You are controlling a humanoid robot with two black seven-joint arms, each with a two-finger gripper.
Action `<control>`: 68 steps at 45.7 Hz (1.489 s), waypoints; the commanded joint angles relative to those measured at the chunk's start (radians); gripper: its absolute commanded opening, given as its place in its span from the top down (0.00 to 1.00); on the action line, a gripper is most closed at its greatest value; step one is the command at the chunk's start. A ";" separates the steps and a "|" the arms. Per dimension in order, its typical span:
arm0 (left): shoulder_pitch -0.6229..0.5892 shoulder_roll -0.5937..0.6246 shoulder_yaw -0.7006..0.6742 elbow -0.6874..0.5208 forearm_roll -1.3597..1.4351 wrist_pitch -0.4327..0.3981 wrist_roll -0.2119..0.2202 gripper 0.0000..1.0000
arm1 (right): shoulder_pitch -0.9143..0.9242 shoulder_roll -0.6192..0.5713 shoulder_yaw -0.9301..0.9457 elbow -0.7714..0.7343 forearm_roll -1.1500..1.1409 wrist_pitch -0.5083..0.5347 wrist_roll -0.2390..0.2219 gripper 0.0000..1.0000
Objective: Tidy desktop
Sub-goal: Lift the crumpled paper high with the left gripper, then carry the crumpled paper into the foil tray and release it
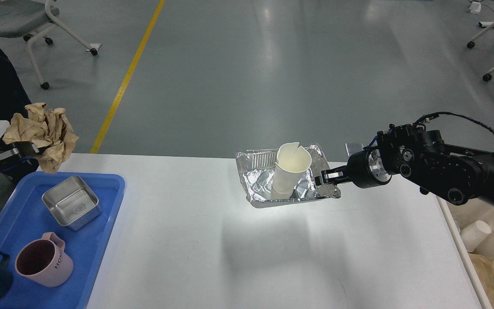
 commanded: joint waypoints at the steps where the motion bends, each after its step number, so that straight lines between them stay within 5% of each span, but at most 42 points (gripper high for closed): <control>1: -0.045 -0.098 -0.004 0.005 -0.002 -0.002 0.036 0.96 | 0.000 -0.002 -0.001 0.001 0.000 0.000 0.000 1.00; 13: -0.223 -0.403 0.025 0.066 0.001 -0.049 0.114 0.95 | 0.000 -0.001 -0.001 0.001 0.000 0.000 0.000 1.00; 24: -0.325 -0.627 0.168 0.171 0.002 -0.048 0.114 0.94 | 0.000 0.006 -0.002 -0.002 -0.002 0.000 0.000 1.00; 57: -0.334 -0.908 0.242 0.306 -0.001 -0.043 0.118 0.91 | 0.000 0.018 0.002 -0.008 0.000 -0.003 0.000 1.00; 61: -0.334 -0.928 0.246 0.324 -0.001 -0.041 0.119 0.81 | 0.001 0.015 0.002 -0.008 0.002 -0.003 0.000 1.00; 68: -0.334 -0.949 0.246 0.326 -0.001 -0.041 0.122 0.31 | 0.001 0.018 0.010 -0.008 0.002 -0.003 0.000 1.00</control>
